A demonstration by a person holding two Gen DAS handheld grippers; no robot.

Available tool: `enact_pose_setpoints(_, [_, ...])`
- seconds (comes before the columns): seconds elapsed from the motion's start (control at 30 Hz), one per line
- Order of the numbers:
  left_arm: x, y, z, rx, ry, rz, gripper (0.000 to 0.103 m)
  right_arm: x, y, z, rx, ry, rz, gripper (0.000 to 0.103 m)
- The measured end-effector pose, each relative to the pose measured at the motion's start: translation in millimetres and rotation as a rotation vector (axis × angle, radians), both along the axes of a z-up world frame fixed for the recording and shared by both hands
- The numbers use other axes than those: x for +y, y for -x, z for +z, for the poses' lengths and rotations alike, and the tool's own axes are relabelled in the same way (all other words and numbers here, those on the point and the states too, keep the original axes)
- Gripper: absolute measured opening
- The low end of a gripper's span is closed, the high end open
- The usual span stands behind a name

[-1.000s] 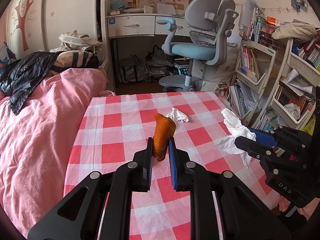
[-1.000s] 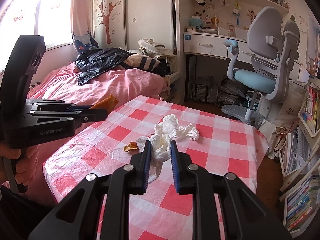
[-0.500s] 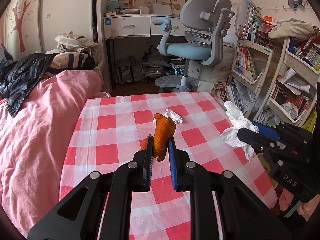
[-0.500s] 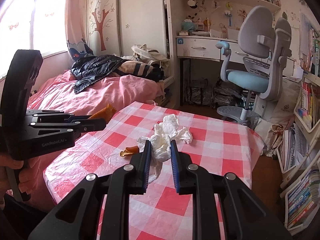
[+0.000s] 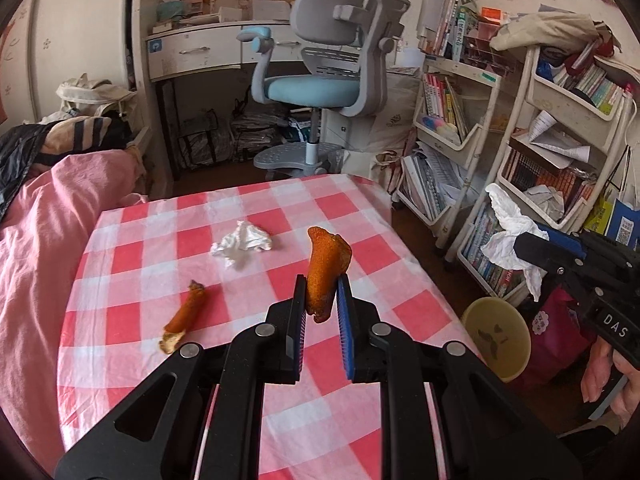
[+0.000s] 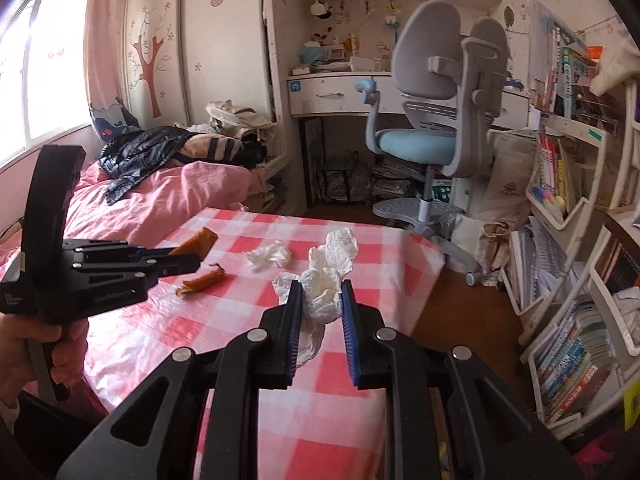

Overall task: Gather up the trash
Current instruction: 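Carry the tissue and crust over the yellow wastebasket and open both tools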

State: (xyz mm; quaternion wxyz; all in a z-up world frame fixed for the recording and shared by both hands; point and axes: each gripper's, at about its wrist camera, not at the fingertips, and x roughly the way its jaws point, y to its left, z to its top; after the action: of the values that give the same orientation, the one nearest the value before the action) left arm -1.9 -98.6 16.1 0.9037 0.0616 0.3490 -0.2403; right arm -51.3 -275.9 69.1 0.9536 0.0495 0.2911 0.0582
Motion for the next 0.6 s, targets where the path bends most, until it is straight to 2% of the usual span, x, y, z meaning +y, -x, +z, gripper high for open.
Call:
enact_pose_setpoints(0.27, [-114.7,22.5,-32.1,0.052,-0.042,-0.185,0.014,-103.4,45.7,-81.7,0.190,-0.039,-0.203,0.021])
enact_pose_setpoints(0.47, [-212.0,48.5,-70.3,0.110,-0.071,-0.332,0.014,-146.1,69.7,-140.0,0.298,-0.071,-0.292,0.021])
enact_pose_setpoints(0.6, [-271.9,67.8,-100.5,0.149,-0.095,-0.412,0.014,-173.1,81.5,-162.4,0.352,-0.098,-0.340,0.025])
